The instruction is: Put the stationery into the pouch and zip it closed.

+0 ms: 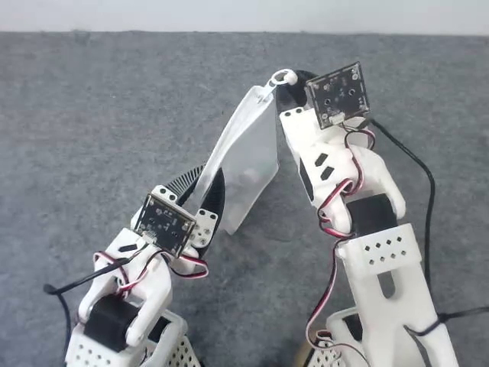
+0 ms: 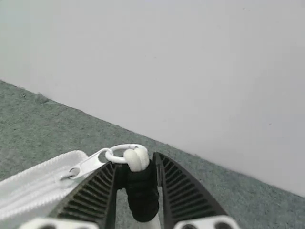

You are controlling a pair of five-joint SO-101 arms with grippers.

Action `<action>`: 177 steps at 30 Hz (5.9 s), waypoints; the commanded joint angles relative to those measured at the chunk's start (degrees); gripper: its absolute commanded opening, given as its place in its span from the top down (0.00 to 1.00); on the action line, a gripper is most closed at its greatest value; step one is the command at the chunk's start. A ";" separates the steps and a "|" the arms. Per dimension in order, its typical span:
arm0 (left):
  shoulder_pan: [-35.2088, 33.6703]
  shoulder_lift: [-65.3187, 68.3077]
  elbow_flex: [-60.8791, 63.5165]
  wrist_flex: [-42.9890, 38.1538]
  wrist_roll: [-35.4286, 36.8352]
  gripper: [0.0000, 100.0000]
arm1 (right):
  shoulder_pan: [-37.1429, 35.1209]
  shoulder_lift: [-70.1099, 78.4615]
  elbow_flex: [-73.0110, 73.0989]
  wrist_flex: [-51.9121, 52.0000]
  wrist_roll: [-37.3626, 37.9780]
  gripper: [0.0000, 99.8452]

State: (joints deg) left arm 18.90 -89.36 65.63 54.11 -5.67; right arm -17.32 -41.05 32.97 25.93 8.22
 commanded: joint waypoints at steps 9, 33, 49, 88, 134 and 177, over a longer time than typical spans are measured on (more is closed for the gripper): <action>-0.44 -1.05 -0.92 0.88 -0.53 0.99 | 0.75 -1.27 -3.34 4.35 -5.19 0.92; -7.30 -1.05 -2.42 -2.29 -2.46 0.99 | -5.85 -20.26 10.55 18.95 -0.09 0.99; -16.09 -1.05 9.27 -25.23 -13.45 0.99 | -5.93 -25.01 30.95 1.10 -3.25 0.99; -11.34 -1.05 -8.57 2.20 23.47 0.81 | -5.41 -25.10 32.00 0.92 -2.90 0.99; -16.18 -15.03 9.54 -10.99 17.23 0.99 | 6.73 -62.99 47.91 -4.44 -7.38 0.99; -23.91 -15.03 30.90 18.20 17.41 0.99 | 15.25 -62.90 63.47 49.10 -7.47 0.99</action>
State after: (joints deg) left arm -5.01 -103.52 97.10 72.04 12.26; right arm -2.99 -103.30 95.21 74.73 0.75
